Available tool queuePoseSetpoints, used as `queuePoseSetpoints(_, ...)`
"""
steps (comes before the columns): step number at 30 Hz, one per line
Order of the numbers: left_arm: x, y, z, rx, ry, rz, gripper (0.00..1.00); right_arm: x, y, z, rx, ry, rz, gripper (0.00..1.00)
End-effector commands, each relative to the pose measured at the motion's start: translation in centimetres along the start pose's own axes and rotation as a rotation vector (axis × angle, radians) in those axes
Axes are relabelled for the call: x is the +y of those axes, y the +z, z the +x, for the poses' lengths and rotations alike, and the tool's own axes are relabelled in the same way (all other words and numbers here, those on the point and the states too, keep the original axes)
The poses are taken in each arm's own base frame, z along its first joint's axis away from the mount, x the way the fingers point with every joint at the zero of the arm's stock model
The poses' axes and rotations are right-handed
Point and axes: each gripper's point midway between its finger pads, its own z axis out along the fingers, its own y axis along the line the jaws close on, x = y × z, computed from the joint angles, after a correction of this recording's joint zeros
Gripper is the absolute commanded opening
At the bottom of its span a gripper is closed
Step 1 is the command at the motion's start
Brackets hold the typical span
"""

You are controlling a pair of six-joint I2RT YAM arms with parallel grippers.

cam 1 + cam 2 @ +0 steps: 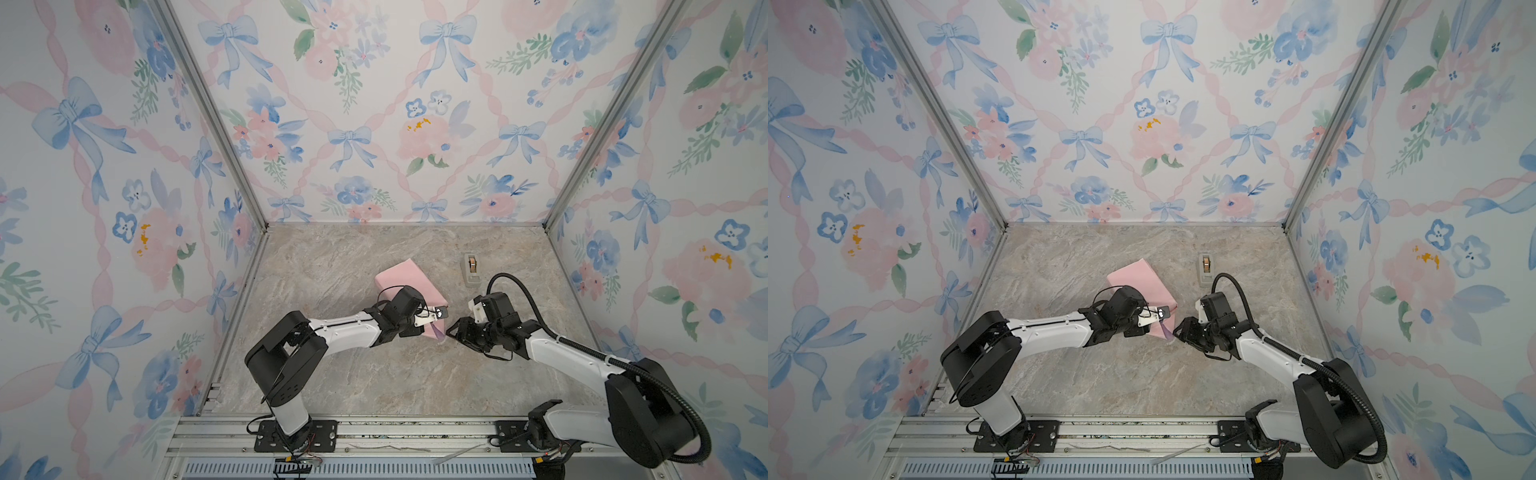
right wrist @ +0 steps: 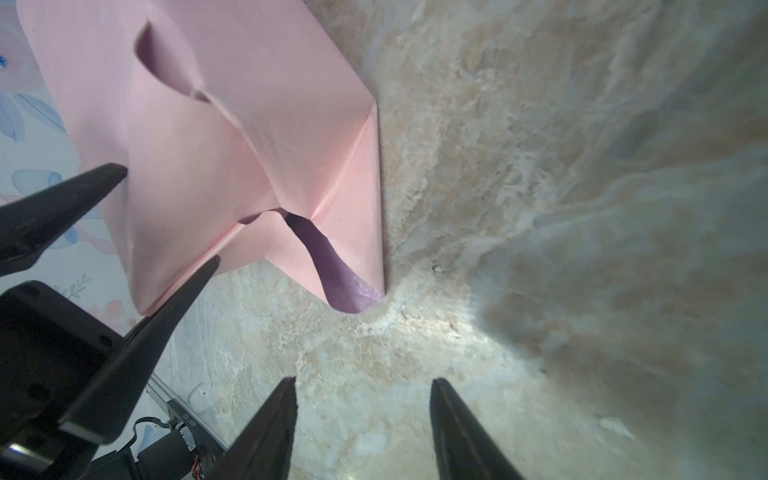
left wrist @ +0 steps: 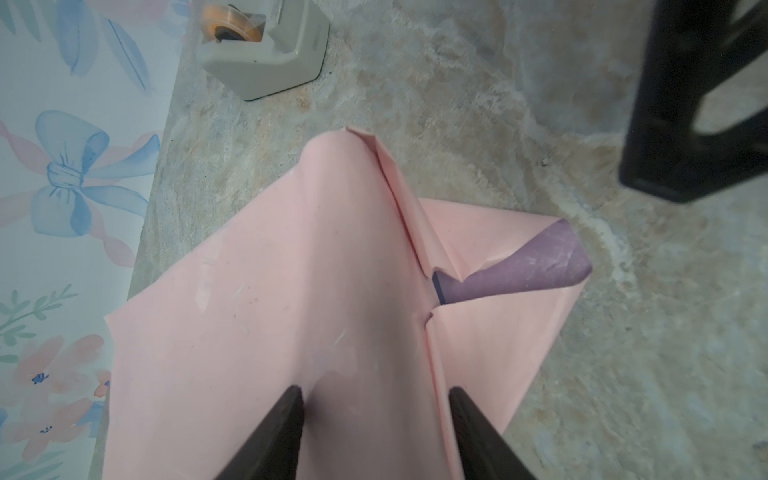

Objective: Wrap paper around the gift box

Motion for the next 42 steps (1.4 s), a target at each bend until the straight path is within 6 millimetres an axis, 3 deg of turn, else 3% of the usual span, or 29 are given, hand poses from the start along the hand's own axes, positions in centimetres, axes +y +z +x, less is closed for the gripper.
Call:
queuePoseSetpoints(1,-0.8,0.5,0.3,0.004,-0.021,0.014,0.53,-0.8,0.4,0.8,0.016,0.007,0.03,0.54)
queuePoseSetpoints(8,-0.1,-0.3,-0.2,-0.022,-0.029,-0.023,0.54,-0.9,-0.1,0.6,0.007,0.001,0.039,0.54)
queuePoseSetpoints(11,0.8,-1.9,-1.5,-0.071,-0.027,-0.072,0.61,-1.0,-0.8,0.0,-0.014,0.0,0.039,0.54)
queuePoseSetpoints(14,1.0,-4.3,-3.2,-0.153,0.01,-0.095,0.61,-1.6,-1.5,-0.6,-0.029,0.011,0.04,0.54)
queuePoseSetpoints(16,-0.1,-5.6,-4.1,-0.211,0.053,-0.059,0.58,-2.0,-1.9,-0.8,-0.035,0.017,0.044,0.55)
queuePoseSetpoints(20,-4.1,-6.9,-4.0,-0.273,0.147,0.097,0.52,-2.5,-2.5,-1.2,-0.043,0.028,0.041,0.55)
queuePoseSetpoints(24,-8.1,-5.9,-2.5,-0.208,0.201,0.219,0.48,-2.5,-2.4,-1.1,-0.038,0.028,0.031,0.55)
queuePoseSetpoints(29,-10.6,-3.7,-1.4,-0.136,0.233,0.272,0.42,-2.6,-2.2,-1.0,-0.032,0.029,0.023,0.55)
queuePoseSetpoints(42,-9.9,0.8,-1.3,-0.039,0.233,0.216,0.37,-3.1,-2.3,-0.2,-0.036,0.038,0.01,0.55)
